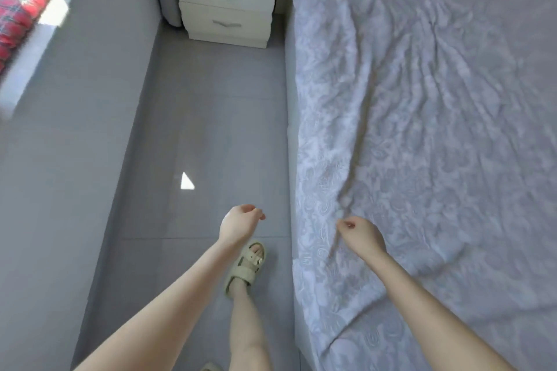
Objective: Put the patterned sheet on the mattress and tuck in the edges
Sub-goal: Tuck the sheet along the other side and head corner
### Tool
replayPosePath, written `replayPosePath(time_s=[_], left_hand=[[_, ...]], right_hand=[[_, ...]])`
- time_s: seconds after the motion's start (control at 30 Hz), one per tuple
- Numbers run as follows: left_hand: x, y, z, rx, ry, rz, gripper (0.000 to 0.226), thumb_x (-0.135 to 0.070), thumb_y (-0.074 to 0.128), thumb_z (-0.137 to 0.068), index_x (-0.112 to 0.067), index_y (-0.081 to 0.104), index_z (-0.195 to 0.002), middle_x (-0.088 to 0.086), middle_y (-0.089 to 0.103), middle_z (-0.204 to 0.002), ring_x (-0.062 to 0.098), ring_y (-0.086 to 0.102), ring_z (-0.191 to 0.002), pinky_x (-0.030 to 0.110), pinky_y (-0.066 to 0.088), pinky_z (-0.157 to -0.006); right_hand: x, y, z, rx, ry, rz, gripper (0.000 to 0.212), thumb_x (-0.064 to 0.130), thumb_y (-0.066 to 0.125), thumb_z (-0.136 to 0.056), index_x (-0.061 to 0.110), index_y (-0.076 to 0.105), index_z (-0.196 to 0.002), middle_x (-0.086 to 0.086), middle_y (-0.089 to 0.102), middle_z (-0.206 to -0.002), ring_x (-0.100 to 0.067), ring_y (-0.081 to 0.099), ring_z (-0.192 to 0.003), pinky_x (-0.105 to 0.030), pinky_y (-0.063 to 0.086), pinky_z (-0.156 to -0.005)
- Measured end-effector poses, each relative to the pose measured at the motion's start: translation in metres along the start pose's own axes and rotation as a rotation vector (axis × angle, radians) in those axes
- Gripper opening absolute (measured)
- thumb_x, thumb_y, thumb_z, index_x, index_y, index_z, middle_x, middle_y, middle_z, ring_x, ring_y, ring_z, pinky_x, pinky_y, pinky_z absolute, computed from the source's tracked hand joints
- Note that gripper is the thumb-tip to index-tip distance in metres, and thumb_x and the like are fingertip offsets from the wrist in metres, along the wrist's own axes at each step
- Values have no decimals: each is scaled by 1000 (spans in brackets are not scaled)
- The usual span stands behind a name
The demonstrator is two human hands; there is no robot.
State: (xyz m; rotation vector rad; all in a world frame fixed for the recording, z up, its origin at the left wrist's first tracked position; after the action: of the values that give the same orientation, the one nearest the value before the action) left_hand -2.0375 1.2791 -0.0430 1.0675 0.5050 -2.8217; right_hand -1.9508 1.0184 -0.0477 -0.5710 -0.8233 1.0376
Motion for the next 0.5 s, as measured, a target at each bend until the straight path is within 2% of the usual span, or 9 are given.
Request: replayPosePath(time_s=[0.07, 0.13, 0.23, 0.3, 0.4, 0.5], left_hand=[[-11, 13, -45, 16, -24, 15, 16, -26, 51, -73, -18, 62, -65, 4, 56, -74, 24, 50, -73, 30, 41, -71], [-17, 25, -92, 24, -68, 39, 17, -22, 51, -77, -18, 61, -64, 4, 55, -70, 24, 50, -73, 31, 41, -72], [-24, 47, -157, 50, -122, 87, 17, -28, 52, -75, -16, 60, -66, 3, 57, -71, 24, 50, -73, 32, 41, -73], [-24, 64, -197, 65, -150, 120, 23, -34, 49, -69, -13, 58, -70, 3, 56, -75, 22, 47, -71, 32, 39, -71], [-22, 92, -251, 94, -181, 173, 22, -34, 51, -80, -13, 57, -75, 3, 58, -82, 20, 48, -73, 32, 39, -73], [-20, 118, -303, 107, -238, 204, 23, -32, 47, -93, -14, 61, -89, 7, 61, -103, 24, 55, -93, 34, 43, -88]], right_hand=[[10, -2, -34, -15, 10, 23, 36, 41, 47, -95, 16, 60, -118, -1, 65, -114, -22, 61, -104, -27, 41, -74], [19, -1, -74, -34, 32, 87, 49, 46, 45, -95, 18, 46, -135, -3, 54, -133, -24, 55, -117, -30, 43, -83], [31, -4, -131, -134, 50, 226, 67, 55, 44, -92, 23, 24, -148, -8, 24, -154, -28, 29, -139, -39, 42, -97], [39, -7, -167, -208, 48, 299, 77, 62, 42, -89, 27, 12, -150, -11, 11, -157, -30, 14, -144, -43, 39, -104], [37, 0, -216, -233, 76, 315, 87, 70, 39, -84, 28, 1, -151, -12, 10, -157, -30, 14, -143, -45, 33, -107], [23, 22, -252, -162, 137, 225, 89, 72, 39, -82, 31, -1, -150, -12, 12, -157, -29, 15, -143, -47, 36, -105]])
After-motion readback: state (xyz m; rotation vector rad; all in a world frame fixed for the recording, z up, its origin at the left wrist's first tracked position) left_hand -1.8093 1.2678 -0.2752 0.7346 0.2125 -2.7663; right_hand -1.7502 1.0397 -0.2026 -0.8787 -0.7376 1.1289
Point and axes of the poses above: each hand's wrist, its own z-axis away from the middle knuckle, its own y-axis out of the palm, x = y × z, the point moved 8 cm from there along -z, towards the middle knuckle
